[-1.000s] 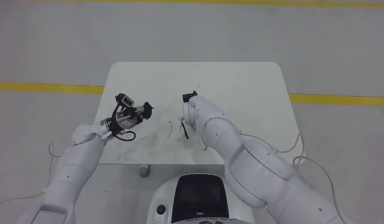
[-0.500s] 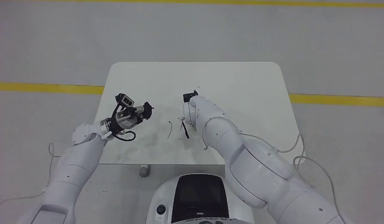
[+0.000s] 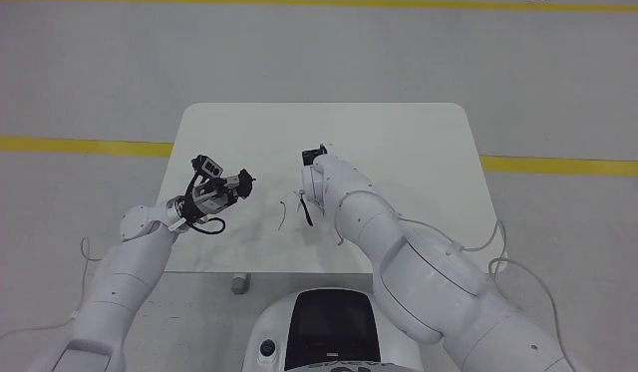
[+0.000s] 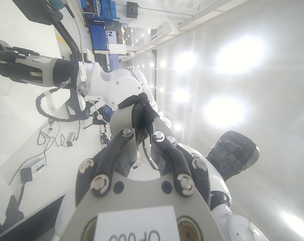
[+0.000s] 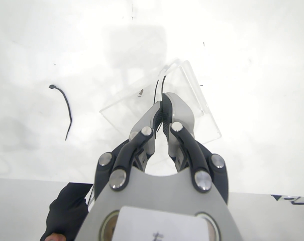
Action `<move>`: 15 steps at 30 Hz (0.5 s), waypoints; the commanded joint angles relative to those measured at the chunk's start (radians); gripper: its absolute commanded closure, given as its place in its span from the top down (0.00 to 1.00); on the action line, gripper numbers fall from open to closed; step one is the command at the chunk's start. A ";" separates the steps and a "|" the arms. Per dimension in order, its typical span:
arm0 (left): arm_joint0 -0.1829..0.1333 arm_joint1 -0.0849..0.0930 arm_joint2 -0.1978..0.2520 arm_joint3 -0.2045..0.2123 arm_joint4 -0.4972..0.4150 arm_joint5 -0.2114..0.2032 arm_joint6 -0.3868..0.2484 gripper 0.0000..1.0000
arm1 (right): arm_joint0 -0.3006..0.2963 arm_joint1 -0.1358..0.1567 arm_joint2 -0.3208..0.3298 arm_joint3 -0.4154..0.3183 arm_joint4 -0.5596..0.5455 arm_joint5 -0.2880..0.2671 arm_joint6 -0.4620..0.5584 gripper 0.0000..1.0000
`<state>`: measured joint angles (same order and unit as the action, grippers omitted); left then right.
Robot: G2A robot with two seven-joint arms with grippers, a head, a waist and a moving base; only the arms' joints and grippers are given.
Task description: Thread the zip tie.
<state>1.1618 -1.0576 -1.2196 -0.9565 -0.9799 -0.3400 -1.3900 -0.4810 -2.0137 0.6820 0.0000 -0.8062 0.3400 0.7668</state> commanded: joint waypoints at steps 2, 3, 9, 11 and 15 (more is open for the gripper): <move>0.000 0.000 0.000 0.000 0.000 0.000 0.000 0.00 | 0.003 -0.002 0.003 0.000 -0.004 0.000 -0.003 0.00; 0.000 0.000 0.000 0.000 0.000 0.000 0.000 0.00 | 0.005 -0.003 0.004 0.000 -0.007 0.000 -0.005 0.00; 0.000 0.000 0.000 0.000 0.000 0.000 0.000 0.00 | 0.012 -0.007 0.007 0.000 -0.006 0.000 -0.024 0.00; 0.000 0.000 0.000 0.000 0.000 0.000 0.000 0.00 | 0.014 -0.008 0.009 0.000 -0.003 0.000 -0.033 0.00; 0.000 0.000 0.000 0.000 0.000 0.000 0.000 0.00 | 0.020 -0.011 0.013 0.000 0.012 0.000 -0.053 0.00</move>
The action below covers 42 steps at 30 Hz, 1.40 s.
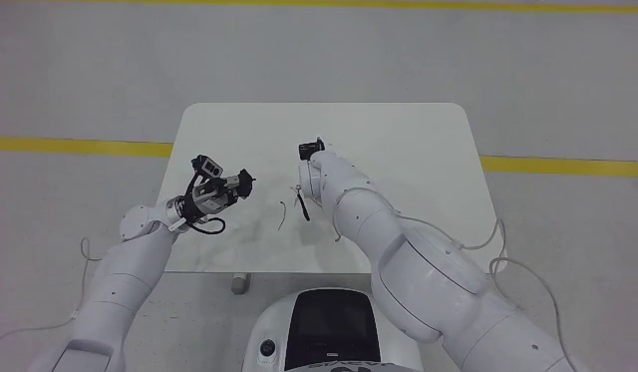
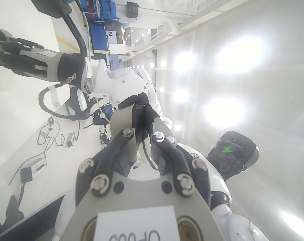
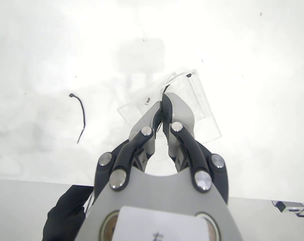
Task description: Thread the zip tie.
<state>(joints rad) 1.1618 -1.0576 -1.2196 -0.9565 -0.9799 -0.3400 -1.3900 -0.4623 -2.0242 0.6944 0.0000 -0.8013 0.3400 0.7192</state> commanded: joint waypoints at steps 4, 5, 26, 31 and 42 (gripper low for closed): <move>0.000 0.000 0.000 0.000 0.000 0.000 0.000 0.00 | 0.001 0.000 0.001 0.000 0.007 0.000 -0.005 0.00; 0.000 0.000 0.000 0.000 0.000 0.000 0.000 0.00 | 0.001 0.000 0.001 0.000 0.007 0.000 -0.005 0.00; 0.000 0.000 0.000 0.000 0.000 0.000 0.000 0.00 | 0.004 0.013 0.002 0.000 -0.002 0.000 -0.101 0.00; 0.000 0.000 0.000 0.000 0.000 0.000 0.000 0.00 | 0.011 0.013 0.006 0.000 -0.009 0.000 -0.134 0.00; 0.000 0.000 0.000 0.000 0.000 0.000 0.000 0.00 | 0.025 0.007 0.015 0.000 0.005 0.000 -0.247 0.00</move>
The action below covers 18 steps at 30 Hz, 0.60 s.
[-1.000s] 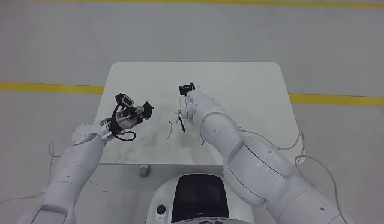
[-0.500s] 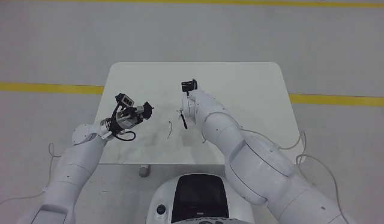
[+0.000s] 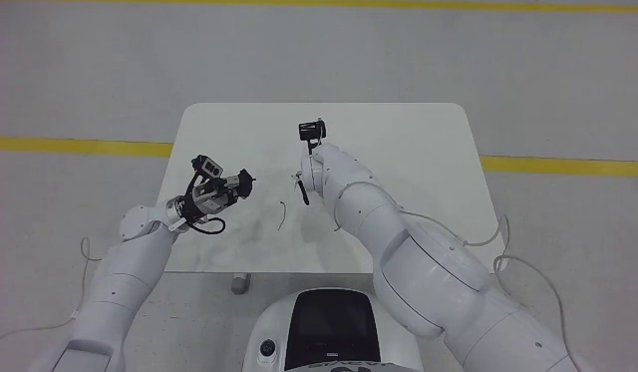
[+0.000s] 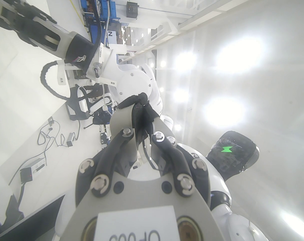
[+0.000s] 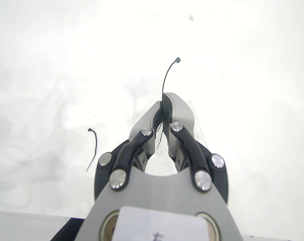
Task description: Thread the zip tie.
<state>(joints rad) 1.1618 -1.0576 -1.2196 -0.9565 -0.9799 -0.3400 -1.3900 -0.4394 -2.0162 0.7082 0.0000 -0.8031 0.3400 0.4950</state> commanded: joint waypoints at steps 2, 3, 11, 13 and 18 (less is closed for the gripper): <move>0.000 0.000 0.000 0.000 0.000 0.000 0.000 0.00 | 0.002 -0.001 0.001 0.000 0.006 0.000 -0.023 0.00; 0.000 0.000 0.000 0.000 0.000 0.000 0.000 0.00 | 0.002 -0.001 0.001 0.000 0.006 0.000 -0.023 0.00; 0.000 0.000 0.000 0.000 0.000 0.000 0.000 0.00 | 0.002 -0.001 0.001 0.000 0.006 0.000 -0.023 0.00; 0.000 0.000 0.000 0.000 0.000 0.000 0.000 0.00 | -0.007 0.005 0.000 -0.013 0.012 -0.011 -0.046 0.00; 0.000 0.000 0.000 0.000 0.000 0.000 0.000 0.00 | -0.030 0.021 0.001 -0.041 0.013 -0.055 -0.147 0.00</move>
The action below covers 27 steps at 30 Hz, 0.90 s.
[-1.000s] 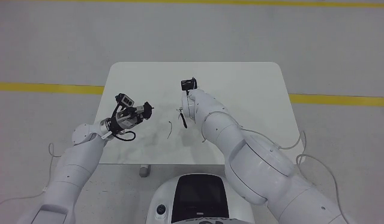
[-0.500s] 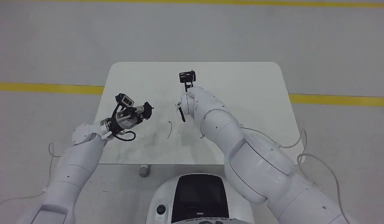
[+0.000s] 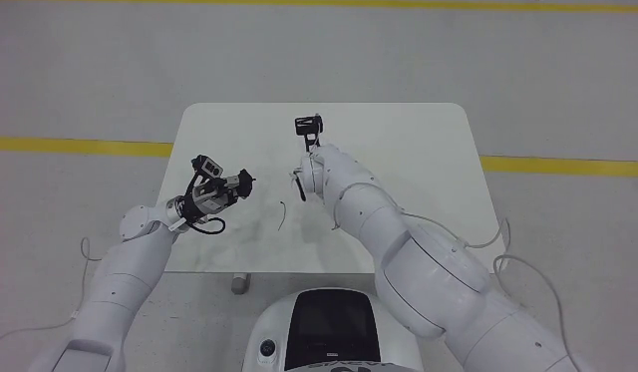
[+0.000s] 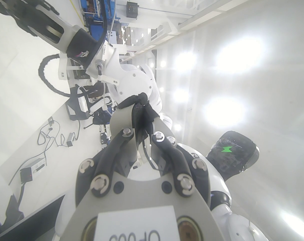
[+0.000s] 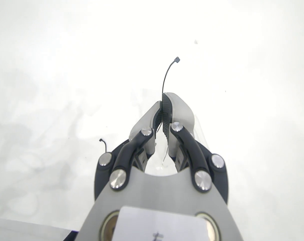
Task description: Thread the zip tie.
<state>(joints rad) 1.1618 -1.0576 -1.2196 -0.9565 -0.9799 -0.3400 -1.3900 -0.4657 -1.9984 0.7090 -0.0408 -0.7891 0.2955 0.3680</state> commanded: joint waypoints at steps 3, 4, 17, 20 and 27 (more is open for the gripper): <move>0.000 0.000 0.000 0.000 0.000 0.000 0.000 0.00 | -0.008 0.014 -0.001 0.008 -0.010 -0.058 -0.074 0.00; 0.000 0.000 0.000 0.000 0.000 0.000 0.000 0.00 | -0.007 0.018 -0.002 0.017 -0.013 -0.063 -0.090 0.00; 0.000 0.000 0.000 0.000 0.000 0.000 0.000 0.00 | 0.011 0.157 0.045 0.041 0.087 -0.636 -0.132 0.00; 0.000 0.000 0.000 0.000 0.000 0.000 0.000 0.00 | -0.011 0.176 0.056 -0.022 0.111 -0.636 -0.101 0.00; 0.000 0.000 0.000 0.000 0.000 0.000 0.000 0.00 | -0.133 0.281 0.085 -0.325 0.170 -0.636 0.012 0.00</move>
<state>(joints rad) 1.1618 -1.0576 -1.2196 -0.9565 -0.9799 -0.3400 -1.3900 -0.5766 -1.7380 0.7887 -0.3057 -0.6245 -0.3398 0.3645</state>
